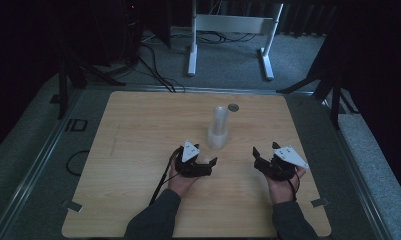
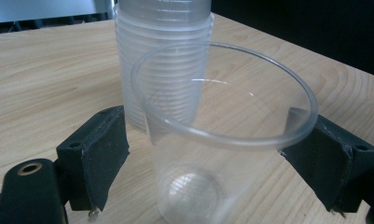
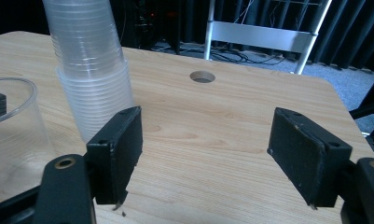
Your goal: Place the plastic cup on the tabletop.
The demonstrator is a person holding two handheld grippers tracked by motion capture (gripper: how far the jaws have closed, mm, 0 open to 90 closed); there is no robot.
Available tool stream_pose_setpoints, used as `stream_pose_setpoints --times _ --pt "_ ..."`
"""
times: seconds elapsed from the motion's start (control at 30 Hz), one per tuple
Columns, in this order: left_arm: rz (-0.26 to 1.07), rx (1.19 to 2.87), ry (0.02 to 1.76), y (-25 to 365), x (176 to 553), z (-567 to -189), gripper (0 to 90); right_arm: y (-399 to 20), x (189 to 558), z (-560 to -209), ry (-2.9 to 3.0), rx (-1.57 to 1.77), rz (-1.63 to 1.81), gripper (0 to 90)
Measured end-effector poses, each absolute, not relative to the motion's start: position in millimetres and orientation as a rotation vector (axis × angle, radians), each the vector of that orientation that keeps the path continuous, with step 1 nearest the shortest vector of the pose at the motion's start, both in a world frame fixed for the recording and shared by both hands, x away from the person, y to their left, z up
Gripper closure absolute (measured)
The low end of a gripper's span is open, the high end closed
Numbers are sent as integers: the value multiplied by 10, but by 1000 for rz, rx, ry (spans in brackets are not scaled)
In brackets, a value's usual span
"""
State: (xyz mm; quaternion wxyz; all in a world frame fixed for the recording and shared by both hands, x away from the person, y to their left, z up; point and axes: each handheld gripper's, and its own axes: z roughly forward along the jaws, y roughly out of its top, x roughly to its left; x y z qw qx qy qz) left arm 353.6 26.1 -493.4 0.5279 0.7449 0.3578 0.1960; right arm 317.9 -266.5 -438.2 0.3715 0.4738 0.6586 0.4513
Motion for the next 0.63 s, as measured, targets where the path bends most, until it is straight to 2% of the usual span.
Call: stream_pose_setpoints --times 0.63 --pt "446 1785 861 319 3502 -4955 146 -2672 3181 -4379 1687 1215 1157 258"
